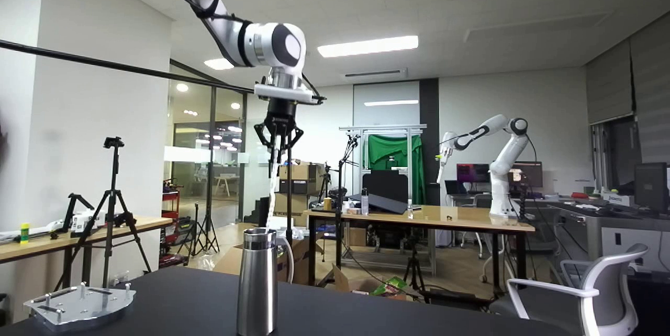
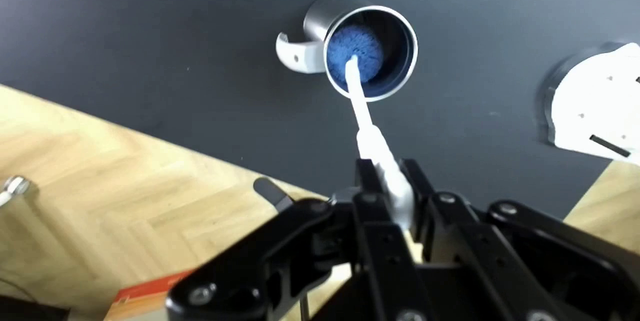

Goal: Put the blue brush on the table in the flask, move the brush up and down four times, remove the brush and put it on the table

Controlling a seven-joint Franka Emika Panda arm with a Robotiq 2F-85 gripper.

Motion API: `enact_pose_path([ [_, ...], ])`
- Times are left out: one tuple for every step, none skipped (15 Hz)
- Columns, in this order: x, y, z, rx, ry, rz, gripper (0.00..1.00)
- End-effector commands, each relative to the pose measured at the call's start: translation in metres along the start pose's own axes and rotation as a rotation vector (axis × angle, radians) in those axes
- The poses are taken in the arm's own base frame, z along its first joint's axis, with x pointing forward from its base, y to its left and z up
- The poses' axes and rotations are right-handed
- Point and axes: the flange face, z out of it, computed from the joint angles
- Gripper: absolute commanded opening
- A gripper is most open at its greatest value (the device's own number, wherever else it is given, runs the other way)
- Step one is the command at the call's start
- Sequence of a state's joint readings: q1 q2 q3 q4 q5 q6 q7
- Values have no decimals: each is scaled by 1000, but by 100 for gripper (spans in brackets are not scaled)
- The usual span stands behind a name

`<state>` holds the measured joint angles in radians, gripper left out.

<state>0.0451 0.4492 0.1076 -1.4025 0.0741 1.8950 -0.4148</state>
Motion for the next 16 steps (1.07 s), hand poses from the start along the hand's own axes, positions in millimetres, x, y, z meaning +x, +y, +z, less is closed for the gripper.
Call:
enact_pose_path([
  [-1, -5, -79, -62, 112, -12, 4],
  [-2, -5, -82, -59, 115, -12, 4],
  [-4, -5, -80, -45, 109, -12, 4],
  [-6, -6, -71, -36, 103, -8, 4],
  [-9, -6, -55, -24, 84, -9, 4],
  [-13, -7, -35, -6, 51, -9, 4],
  [-17, -9, -14, 10, 11, -7, 4],
  [-21, -9, 6, 29, -28, -2, 4],
  [-24, -9, 25, 45, -62, 2, 4],
  [-27, -10, 41, 59, -92, 4, 4],
  [-28, -10, 56, 68, -115, 7, 4],
  [-29, -10, 68, 75, -133, 8, 4],
  [-30, -11, 76, 84, -146, 7, 4],
  [-30, -12, 82, 88, -158, 6, 4],
  [-29, -13, 82, 87, -159, 5, 4],
  [-28, -14, 78, 85, -154, -1, 4],
])
